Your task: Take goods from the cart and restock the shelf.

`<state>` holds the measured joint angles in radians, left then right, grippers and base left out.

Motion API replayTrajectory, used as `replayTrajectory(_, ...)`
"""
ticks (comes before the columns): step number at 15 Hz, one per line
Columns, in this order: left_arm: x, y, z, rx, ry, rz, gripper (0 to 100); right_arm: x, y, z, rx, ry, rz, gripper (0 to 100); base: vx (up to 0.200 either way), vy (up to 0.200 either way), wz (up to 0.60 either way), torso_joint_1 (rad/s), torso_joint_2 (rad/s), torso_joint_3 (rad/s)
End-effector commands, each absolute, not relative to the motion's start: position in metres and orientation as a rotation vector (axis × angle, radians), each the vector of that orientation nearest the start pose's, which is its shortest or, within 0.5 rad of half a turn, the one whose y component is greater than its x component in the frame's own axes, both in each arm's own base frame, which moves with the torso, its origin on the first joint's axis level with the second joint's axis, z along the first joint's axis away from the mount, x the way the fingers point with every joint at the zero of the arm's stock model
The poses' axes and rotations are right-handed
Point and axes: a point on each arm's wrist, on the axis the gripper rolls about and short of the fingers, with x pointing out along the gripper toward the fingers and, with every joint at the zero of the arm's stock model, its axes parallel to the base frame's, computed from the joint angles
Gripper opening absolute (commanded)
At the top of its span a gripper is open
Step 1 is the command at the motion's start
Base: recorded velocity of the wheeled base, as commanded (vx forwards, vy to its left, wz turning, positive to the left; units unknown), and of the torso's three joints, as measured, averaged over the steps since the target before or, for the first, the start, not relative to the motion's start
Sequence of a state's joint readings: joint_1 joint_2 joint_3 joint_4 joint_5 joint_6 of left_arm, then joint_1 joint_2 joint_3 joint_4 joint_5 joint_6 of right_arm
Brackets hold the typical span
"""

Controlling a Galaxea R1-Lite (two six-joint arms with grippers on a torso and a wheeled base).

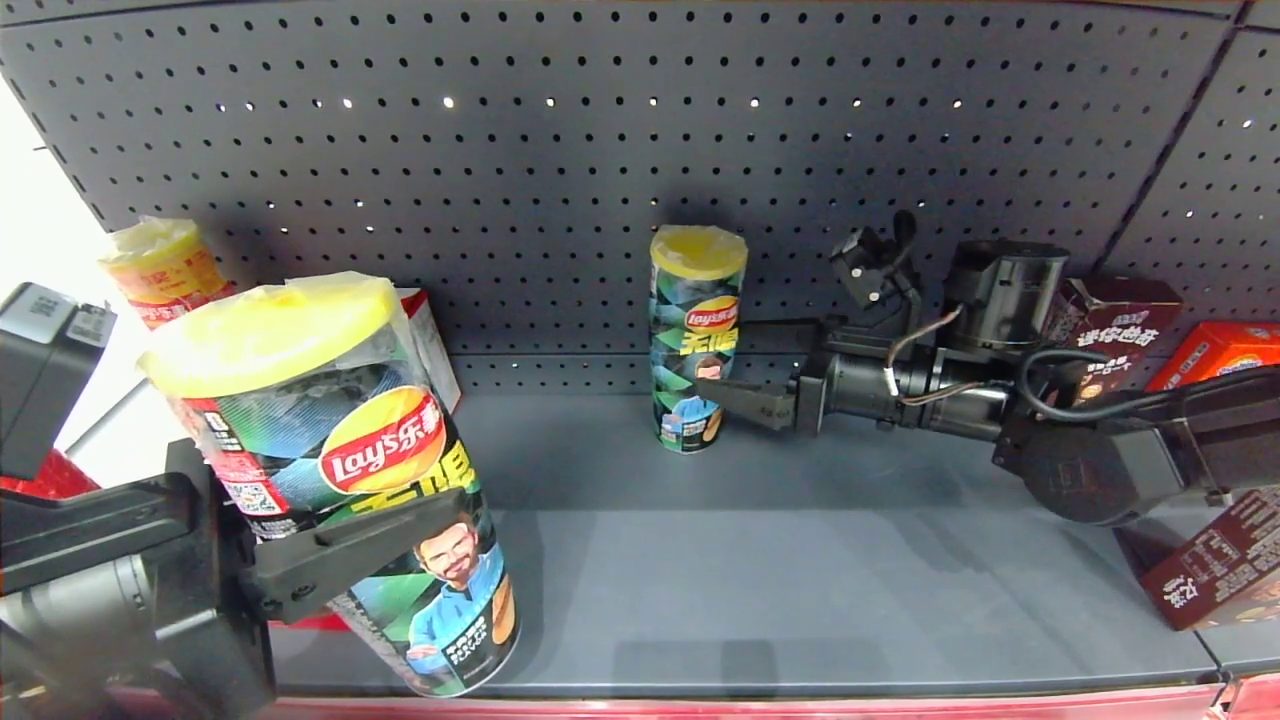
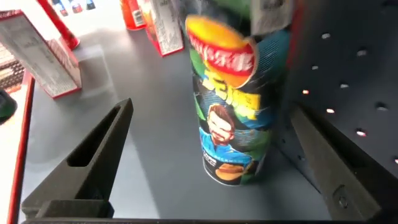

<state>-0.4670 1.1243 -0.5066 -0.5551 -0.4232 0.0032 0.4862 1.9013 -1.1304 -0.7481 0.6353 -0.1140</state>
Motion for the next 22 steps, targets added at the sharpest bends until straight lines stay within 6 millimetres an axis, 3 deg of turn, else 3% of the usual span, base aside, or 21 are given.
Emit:
replayTrajectory(1,0.136,-0.079,0.223,0.004,0.07,-0.891,0,0.334,0.192,0.202,-0.108,-0.022,1.143,100,0.0,0.0,0.0,0.0,0.0,0.0)
replayTrajectory(7,0.136,-0.078,0.221,0.005,0.076,-0.88,0,0.36,0.208,0.191,-0.114,-0.037,1.162,100,0.0,0.0,0.0,0.0,0.0,0.0)
replayTrajectory(19,0.135,-0.079,0.221,0.007,0.077,-0.871,0,0.383,0.232,0.183,-0.117,-0.081,1.178,100,0.0,0.0,0.0,0.0,0.0,0.0)
replayTrajectory(20,0.135,-0.079,0.22,0.007,0.079,-0.871,0,0.385,0.232,0.182,-0.117,-0.089,1.177,0,0.0,0.0,0.0,0.0,0.0,0.0)
replayTrajectory(22,0.135,-0.079,0.219,0.009,0.086,-0.871,0,0.383,0.236,0.182,-0.115,-0.093,1.171,0,0.0,0.0,0.0,0.0,0.0,0.0)
